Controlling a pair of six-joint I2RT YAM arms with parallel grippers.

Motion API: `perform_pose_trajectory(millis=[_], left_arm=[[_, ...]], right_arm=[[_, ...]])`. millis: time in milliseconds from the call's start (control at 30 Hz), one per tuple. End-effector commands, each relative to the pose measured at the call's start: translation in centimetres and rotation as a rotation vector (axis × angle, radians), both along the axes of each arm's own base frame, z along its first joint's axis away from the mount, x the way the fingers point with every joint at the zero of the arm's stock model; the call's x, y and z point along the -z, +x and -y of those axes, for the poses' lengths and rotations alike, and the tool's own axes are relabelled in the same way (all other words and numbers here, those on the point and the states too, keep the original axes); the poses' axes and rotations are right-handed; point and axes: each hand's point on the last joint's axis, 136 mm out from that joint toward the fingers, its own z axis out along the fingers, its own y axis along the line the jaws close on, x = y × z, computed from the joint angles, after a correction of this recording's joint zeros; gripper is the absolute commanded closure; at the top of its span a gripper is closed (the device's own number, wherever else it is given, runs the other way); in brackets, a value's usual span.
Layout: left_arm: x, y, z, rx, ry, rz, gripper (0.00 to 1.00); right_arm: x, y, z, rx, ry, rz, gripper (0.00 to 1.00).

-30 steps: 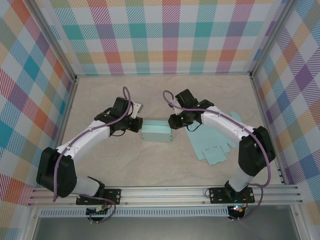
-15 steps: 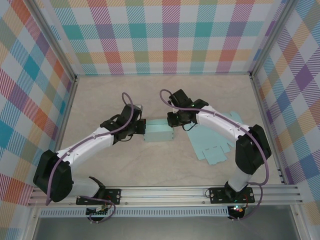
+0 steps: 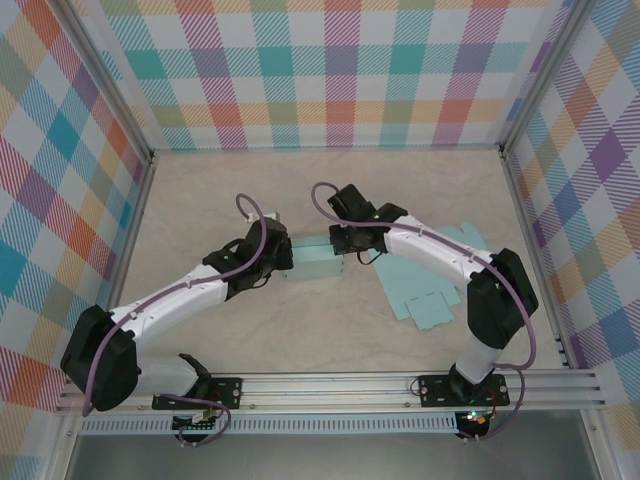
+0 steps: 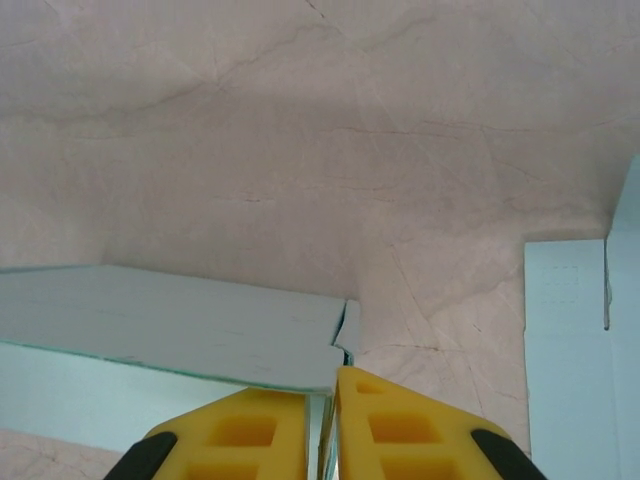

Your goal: Fold the paper box

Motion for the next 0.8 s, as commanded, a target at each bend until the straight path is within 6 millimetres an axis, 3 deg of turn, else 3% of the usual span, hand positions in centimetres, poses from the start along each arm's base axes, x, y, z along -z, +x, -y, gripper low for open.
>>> perform_pose_trajectory(millis=[0, 400, 767], left_arm=[[-1.5, 0.1, 1.1, -0.013, -0.07, 0.069, 1.0], [1.0, -0.2, 0.6, -0.057, -0.042, 0.075, 1.0], [1.1, -0.2, 0.4, -0.087, -0.011, 0.133, 1.0]], right_arm=[[-0.1, 0.1, -1.1, 0.012, 0.041, 0.024, 0.86], [-0.9, 0.0, -2.2, -0.004, 0.058, 0.038, 0.86], [-0.8, -0.2, -3.3, -0.011, 0.108, 0.009, 0.85]])
